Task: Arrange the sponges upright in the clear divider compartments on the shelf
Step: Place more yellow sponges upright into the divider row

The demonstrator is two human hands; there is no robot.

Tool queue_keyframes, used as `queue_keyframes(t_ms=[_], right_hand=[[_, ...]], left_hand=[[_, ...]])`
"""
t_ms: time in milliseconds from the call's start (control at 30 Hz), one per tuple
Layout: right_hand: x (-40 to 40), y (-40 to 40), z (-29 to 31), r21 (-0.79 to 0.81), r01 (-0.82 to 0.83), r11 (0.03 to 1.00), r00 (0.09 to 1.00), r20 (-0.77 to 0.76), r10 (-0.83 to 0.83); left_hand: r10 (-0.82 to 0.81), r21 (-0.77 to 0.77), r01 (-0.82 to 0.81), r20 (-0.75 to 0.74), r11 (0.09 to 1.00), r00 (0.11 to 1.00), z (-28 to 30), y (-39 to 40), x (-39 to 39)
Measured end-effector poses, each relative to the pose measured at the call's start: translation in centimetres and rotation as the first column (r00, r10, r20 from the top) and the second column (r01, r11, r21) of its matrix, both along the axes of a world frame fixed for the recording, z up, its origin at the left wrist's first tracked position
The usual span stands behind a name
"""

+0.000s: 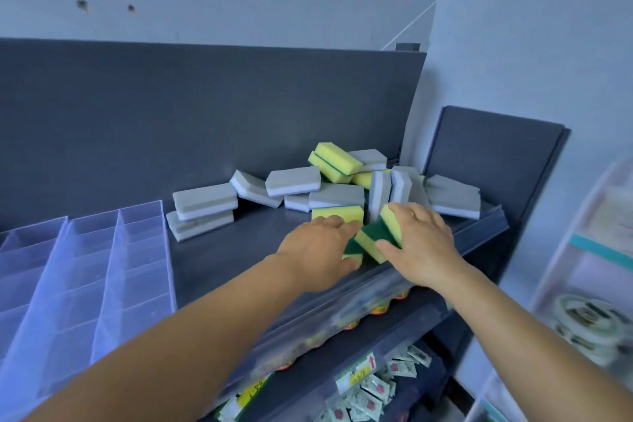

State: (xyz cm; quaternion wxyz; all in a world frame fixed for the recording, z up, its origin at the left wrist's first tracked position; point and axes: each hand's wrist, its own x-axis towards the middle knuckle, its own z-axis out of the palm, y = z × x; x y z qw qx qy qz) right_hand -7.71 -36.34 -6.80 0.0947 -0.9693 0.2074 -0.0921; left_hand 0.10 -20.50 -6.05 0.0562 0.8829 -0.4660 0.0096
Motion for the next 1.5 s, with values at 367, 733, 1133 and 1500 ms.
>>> queue_keyframes(t_ms=[367, 733, 1133, 1500], right_hand=[[0.9, -1.5, -0.6, 0.253, 0.036, 0.967, 0.997, 0.058, -0.052], [2.0, 0.7, 1.2, 0.428, -0.001, 0.904, 0.989, 0.132, -0.061], [2.8, 11.8, 4.8, 0.569, -0.398, 0.72, 0.909, 0.35, 0.226], [2.7, 29.5, 6.0, 0.675, -0.57, 0.468, 0.822, 0.467, 0.327]], left_hand=[[0.05, 0.047, -0.048, -0.044, 0.998, 0.998, -1.6, -4.7, 0.5], [0.07, -0.268, -0.09, -0.084, 0.959, 0.994, -0.3, -1.7, 1.4], [0.085, -0.458, -0.083, -0.015, 0.885, 0.996, 4.2, 12.3, 1.3], [0.272, -0.362, -0.229, 0.071, 0.904, 0.96, 6.7, 33.0, -3.5]])
